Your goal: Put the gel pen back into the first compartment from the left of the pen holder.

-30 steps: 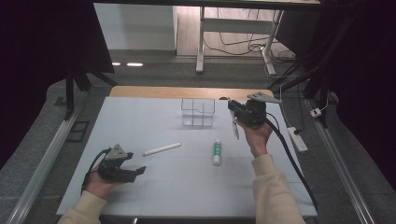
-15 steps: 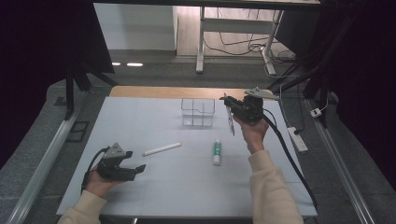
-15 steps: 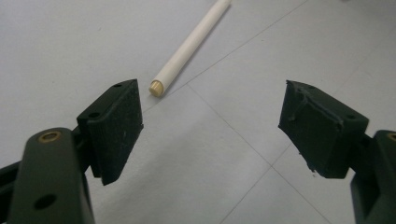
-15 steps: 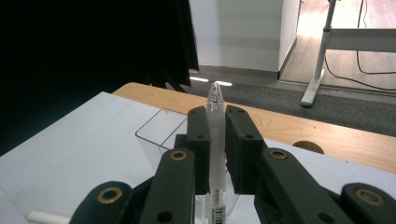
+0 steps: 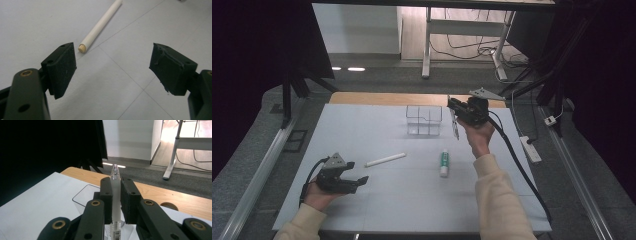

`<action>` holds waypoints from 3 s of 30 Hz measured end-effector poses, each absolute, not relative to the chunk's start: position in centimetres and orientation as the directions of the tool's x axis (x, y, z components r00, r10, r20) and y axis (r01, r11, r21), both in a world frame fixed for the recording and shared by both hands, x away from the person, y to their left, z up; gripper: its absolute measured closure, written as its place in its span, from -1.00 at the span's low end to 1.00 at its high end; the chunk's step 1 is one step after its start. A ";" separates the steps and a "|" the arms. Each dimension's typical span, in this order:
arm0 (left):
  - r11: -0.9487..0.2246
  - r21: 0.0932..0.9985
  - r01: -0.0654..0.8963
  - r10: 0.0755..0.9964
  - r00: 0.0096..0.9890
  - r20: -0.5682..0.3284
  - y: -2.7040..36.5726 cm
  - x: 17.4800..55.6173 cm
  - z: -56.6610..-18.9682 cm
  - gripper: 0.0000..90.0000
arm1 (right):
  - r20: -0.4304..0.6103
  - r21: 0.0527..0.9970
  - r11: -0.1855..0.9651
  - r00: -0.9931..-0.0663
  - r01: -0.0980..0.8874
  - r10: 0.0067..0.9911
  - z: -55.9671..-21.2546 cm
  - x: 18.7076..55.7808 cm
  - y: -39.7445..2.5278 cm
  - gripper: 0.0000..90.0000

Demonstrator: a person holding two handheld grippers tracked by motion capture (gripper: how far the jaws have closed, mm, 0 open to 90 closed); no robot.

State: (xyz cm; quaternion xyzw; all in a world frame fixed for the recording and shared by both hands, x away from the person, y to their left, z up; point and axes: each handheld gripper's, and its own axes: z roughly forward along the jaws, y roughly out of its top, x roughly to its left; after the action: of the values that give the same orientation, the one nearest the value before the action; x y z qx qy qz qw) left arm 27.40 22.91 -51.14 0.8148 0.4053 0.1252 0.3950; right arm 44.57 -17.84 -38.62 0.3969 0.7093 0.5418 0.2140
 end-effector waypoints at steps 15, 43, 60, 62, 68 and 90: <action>-0.367 0.747 0.555 0.755 0.647 -0.110 22.9 27.1 -51.2 -0.53 | 0.125 0.944 0.096 -0.614 0.314 0.779 -38.8 45.6 -15.1 0.78; -0.375 0.747 0.549 0.754 0.650 -0.099 23.1 27.0 -51.3 -0.52 | 0.077 0.949 0.145 -0.651 0.280 0.755 -39.0 46.7 -10.4 0.78; -0.374 0.743 0.556 0.756 0.647 -0.103 23.2 27.2 -51.5 -0.52 | 0.072 0.955 0.141 -0.665 0.260 0.743 -39.5 48.4 -9.2 0.78; -0.373 0.744 0.555 0.756 0.647 -0.103 23.2 27.2 -51.4 -0.52 | 0.075 0.956 0.136 -0.665 0.260 0.743 -39.4 48.6 -9.1 0.78; -0.369 0.747 0.553 0.756 0.647 -0.105 23.3 27.2 -51.4 -0.52 | 0.070 0.957 0.138 -0.663 0.256 0.745 -39.4 49.1 -8.5 0.78; -0.362 0.748 0.556 0.758 0.643 -0.111 23.5 27.2 -51.4 -0.53 | 0.061 0.962 0.136 -0.667 0.238 0.742 -39.0 51.5 -6.0 0.78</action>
State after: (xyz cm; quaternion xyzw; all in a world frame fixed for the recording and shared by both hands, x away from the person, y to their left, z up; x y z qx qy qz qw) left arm 27.24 23.47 -51.39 0.8153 0.4027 0.1274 0.3960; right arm 51.48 -6.04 -39.03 0.3406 0.7194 0.5623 0.2241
